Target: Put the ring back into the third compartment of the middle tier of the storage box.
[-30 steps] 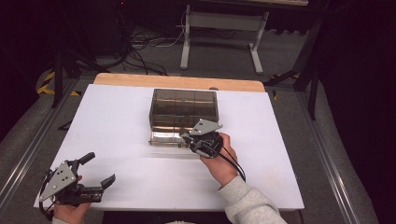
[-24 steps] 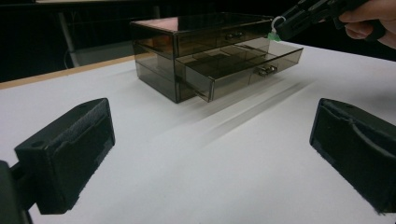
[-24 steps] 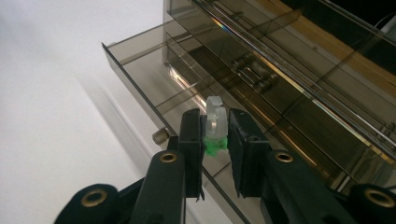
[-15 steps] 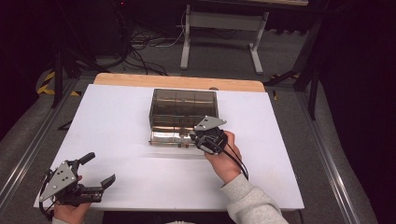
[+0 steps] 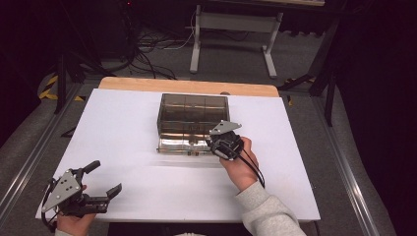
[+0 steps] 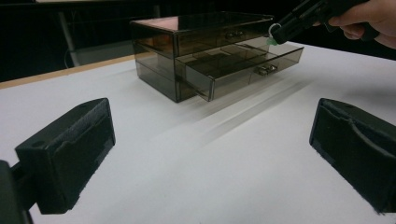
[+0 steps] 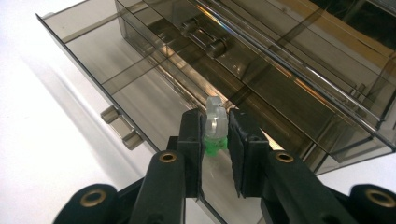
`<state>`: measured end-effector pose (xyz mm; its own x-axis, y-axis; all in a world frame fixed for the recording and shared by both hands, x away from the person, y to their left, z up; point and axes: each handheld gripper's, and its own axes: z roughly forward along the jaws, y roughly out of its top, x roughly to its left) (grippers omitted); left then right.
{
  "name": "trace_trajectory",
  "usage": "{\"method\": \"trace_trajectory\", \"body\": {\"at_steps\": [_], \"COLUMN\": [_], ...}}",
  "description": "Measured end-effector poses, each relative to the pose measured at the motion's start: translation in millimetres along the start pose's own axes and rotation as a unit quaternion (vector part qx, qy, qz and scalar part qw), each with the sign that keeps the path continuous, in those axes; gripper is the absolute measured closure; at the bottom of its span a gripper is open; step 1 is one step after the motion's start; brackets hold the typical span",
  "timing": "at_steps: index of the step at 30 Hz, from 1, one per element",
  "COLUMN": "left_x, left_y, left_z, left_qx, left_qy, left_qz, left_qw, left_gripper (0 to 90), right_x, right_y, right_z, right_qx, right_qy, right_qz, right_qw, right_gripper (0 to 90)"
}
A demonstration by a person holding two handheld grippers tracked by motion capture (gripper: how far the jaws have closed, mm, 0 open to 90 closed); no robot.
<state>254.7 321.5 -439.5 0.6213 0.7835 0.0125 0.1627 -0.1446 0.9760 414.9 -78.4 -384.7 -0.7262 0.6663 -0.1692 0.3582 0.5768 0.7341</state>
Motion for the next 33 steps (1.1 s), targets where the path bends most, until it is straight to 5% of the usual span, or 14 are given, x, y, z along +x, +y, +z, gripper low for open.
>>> {"method": "trace_trajectory", "body": {"at_steps": [33], "left_x": [-0.2], "left_y": [-0.1], "left_z": [0.4], "left_qx": [-0.001], "left_qy": [0.0], "left_qz": [-0.001], "left_qw": [1.0], "left_gripper": [1.2], "right_x": [-17.6], "right_y": [-12.2], "right_z": [19.1], "right_qx": [0.043], "right_qy": [-0.012], "right_qz": [0.022], "right_qw": [0.9987], "right_gripper": [75.7]}}
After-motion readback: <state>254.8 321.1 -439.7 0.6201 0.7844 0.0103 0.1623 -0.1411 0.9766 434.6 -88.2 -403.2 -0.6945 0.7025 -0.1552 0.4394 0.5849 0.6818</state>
